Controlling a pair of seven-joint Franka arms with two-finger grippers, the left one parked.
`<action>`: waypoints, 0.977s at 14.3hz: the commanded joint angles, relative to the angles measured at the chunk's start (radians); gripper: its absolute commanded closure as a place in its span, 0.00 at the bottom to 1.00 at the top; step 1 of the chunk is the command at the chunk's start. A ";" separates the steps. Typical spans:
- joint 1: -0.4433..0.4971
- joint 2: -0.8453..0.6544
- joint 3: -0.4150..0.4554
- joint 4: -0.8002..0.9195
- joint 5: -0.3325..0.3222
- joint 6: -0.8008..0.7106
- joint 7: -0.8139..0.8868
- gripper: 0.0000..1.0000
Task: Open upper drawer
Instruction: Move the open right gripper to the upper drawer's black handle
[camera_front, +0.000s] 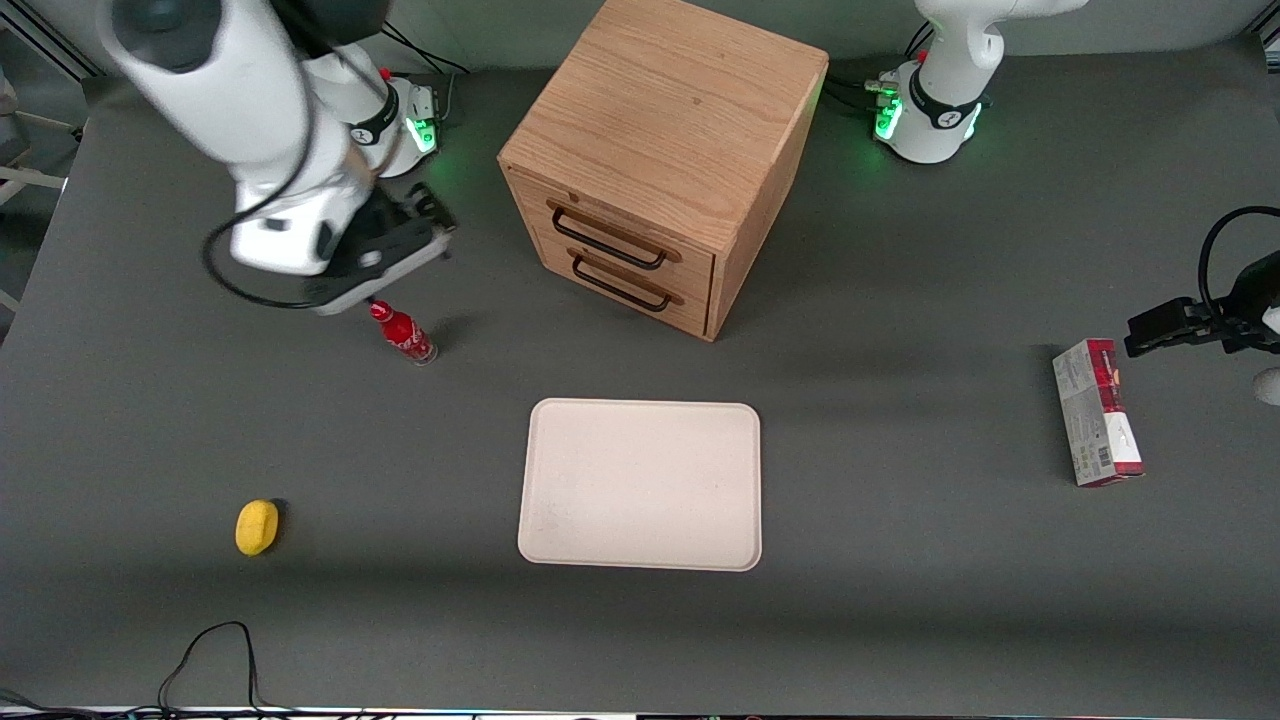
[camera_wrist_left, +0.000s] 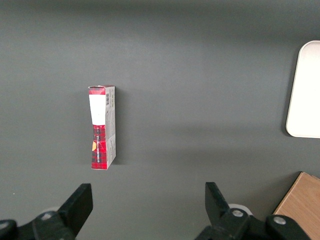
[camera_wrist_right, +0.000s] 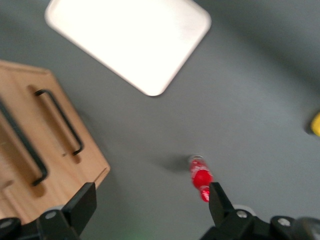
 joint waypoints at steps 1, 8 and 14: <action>0.098 0.052 -0.012 0.040 0.005 -0.012 -0.016 0.00; 0.206 0.115 -0.007 0.060 0.007 0.022 -0.017 0.00; 0.218 0.120 -0.015 0.054 0.145 0.028 -0.197 0.00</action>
